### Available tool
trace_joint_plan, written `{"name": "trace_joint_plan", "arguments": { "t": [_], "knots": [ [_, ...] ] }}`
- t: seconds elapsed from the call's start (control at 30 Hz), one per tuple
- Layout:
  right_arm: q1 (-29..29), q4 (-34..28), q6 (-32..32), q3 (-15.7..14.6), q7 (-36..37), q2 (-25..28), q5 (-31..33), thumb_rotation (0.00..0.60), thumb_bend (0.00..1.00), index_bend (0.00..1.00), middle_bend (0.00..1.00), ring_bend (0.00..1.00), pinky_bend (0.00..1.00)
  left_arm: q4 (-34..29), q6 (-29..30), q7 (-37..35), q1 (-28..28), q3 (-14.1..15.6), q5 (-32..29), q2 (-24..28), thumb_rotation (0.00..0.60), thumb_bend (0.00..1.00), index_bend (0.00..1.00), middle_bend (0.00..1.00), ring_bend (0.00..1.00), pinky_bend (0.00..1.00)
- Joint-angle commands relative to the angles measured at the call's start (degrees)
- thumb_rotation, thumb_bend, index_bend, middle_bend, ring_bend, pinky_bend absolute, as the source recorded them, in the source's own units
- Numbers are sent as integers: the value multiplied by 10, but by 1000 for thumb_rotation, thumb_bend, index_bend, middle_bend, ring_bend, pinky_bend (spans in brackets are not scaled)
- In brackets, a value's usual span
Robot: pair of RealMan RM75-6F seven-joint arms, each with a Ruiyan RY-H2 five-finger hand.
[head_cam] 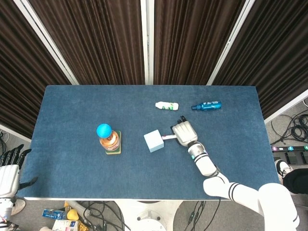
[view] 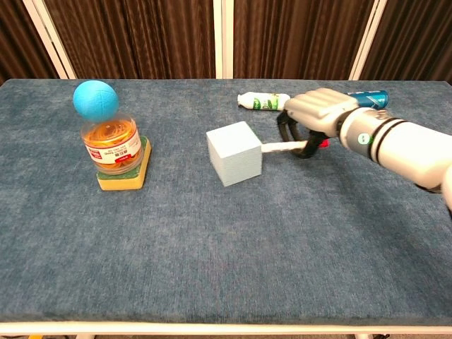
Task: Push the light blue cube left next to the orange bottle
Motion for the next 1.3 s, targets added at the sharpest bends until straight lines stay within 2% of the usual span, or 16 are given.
{"name": "trace_joint_plan", "arguments": {
  "t": [0.03,0.3,0.47,0.87,1.3],
  "knots": [
    [5,-3,0,0,-9,0,5,600,480,773,661,257,130,-2,1,0,0,-1,0,1,600,153,216,157,97,101],
    [-15,-41,14,-22,-25,43,21,600,479,773,661,257,130,-2,-2,1,-1,0,1,1,600,153,216,157,97,101],
    [-12,-53,14,-26,-30,45,27,600,479,774,661,257,130,0,-1,0,-2,-1,4,-1,600,152,216,157,97,101],
    [32,-48,5,-17,-52,-7,43,600,479,780,664,258,130,-1,2,-3,2,-1,2,1,600,152,215,157,97,101],
    [92,-20,8,14,-113,-80,112,600,477,783,668,266,130,6,3,-10,4,-1,2,-1,600,152,215,157,97,101]
  ]
}}
